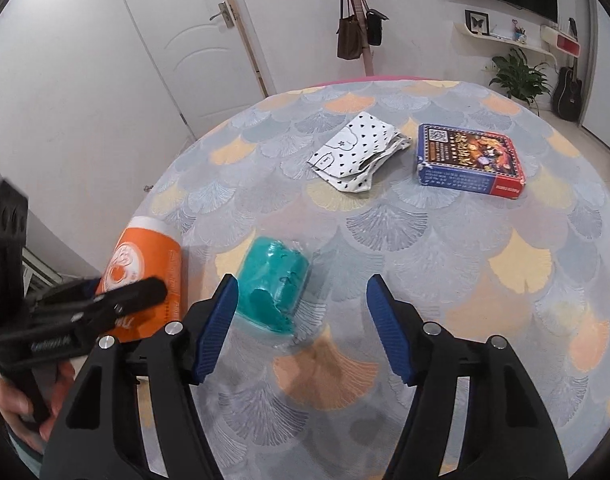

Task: Collect trash
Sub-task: 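Grasp the teal packet with the right tool while the left tool holds the orange cup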

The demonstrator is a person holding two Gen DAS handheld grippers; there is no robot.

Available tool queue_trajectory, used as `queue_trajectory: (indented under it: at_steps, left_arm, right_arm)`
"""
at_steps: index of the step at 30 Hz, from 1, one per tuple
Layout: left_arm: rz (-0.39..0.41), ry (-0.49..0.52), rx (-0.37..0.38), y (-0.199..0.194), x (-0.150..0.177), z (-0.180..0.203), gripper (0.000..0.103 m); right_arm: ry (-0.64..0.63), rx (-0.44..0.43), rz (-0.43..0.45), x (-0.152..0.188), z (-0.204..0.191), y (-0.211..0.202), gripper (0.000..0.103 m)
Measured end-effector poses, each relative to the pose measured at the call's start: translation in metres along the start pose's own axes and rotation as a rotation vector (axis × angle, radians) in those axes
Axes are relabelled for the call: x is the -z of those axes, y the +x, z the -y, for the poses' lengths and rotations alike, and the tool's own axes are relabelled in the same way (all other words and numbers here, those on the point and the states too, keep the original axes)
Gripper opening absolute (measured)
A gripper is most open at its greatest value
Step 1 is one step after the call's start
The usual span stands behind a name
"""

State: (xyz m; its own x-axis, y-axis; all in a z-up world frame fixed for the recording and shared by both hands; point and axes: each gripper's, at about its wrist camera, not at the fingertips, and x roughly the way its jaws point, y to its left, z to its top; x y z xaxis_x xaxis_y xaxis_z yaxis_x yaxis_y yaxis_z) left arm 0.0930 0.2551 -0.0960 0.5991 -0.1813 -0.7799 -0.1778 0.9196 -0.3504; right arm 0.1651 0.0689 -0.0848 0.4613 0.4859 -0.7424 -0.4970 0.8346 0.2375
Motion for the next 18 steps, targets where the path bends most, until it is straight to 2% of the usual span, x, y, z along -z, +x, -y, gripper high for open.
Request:
queue_trajectory:
  at_steps: [5,13,18]
  left_arm:
    - [0.072,-0.128,0.036,-0.016,0.023,-0.025,0.079]
    - [0.077,-0.153,0.078,-0.026,0.038,-0.031,0.079]
    - [0.088,-0.165,0.076,-0.028,0.04,-0.027,0.071]
  right_arm:
    - [-0.002,0.004,-0.008,0.002,-0.009,0.007,0.063]
    - [0.002,0.016,-0.017,-0.002,-0.022,0.019,0.064]
    - [-0.012,0.053,-0.023,-0.002,-0.027,0.024,0.063]
